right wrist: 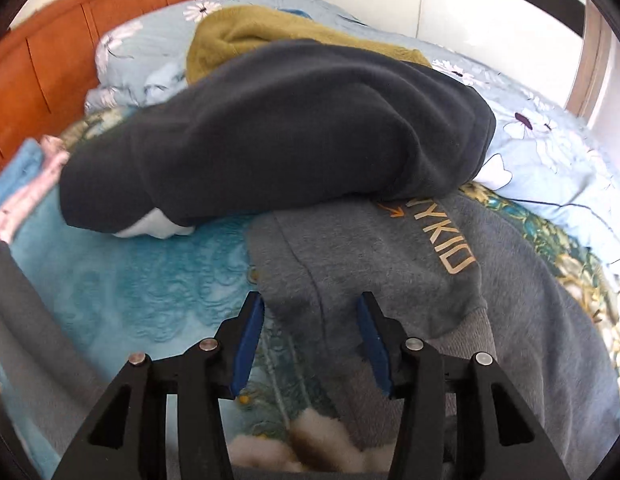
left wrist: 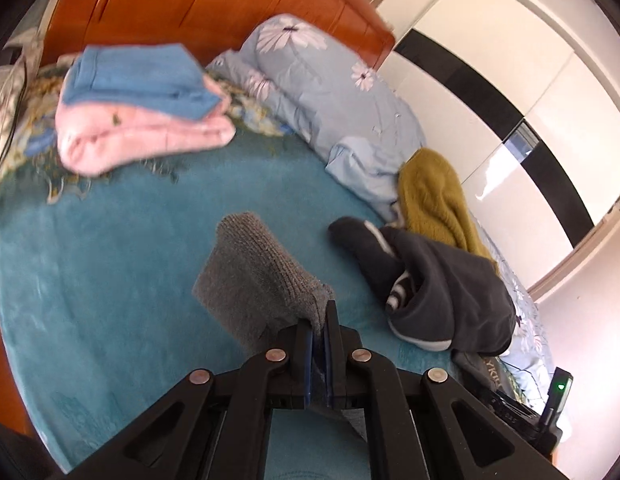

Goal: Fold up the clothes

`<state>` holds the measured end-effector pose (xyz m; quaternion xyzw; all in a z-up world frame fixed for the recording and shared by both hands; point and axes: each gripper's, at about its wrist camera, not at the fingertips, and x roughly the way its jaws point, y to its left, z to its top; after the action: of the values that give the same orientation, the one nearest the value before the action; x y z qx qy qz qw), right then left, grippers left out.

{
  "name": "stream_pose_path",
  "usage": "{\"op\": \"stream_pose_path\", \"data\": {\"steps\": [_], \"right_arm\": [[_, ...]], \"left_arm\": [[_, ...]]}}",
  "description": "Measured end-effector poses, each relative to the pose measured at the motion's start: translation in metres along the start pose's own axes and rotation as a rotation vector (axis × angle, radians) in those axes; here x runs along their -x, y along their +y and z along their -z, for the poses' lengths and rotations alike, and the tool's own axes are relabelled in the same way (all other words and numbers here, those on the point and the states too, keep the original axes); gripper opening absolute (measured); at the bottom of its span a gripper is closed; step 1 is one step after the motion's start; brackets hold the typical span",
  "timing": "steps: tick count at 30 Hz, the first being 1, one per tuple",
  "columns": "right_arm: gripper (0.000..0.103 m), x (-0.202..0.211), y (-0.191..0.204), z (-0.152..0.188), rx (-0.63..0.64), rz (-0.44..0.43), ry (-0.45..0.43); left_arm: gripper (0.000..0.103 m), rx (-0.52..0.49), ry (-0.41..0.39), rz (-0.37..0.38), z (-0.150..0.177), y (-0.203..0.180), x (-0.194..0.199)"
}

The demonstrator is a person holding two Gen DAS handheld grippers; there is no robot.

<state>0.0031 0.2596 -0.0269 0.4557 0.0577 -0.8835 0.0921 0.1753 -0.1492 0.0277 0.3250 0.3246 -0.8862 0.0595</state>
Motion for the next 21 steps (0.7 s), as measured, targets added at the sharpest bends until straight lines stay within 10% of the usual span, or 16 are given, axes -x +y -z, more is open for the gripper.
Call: {"op": "stream_pose_path", "data": {"steps": [4, 15, 21], "right_arm": [[0.007, -0.003, -0.008, 0.0, -0.028, 0.09, -0.019], [0.005, 0.152, -0.037, 0.001, -0.114, 0.085, -0.458], [0.005, 0.215, 0.011, -0.008, 0.1, -0.13, -0.572]], "left_arm": [[0.006, 0.029, 0.037, -0.018, 0.007, 0.012, -0.005], [0.007, 0.035, 0.054, -0.026, 0.011, 0.017, -0.01], [0.007, 0.051, 0.061, -0.026, 0.012, 0.019, -0.014]]}}
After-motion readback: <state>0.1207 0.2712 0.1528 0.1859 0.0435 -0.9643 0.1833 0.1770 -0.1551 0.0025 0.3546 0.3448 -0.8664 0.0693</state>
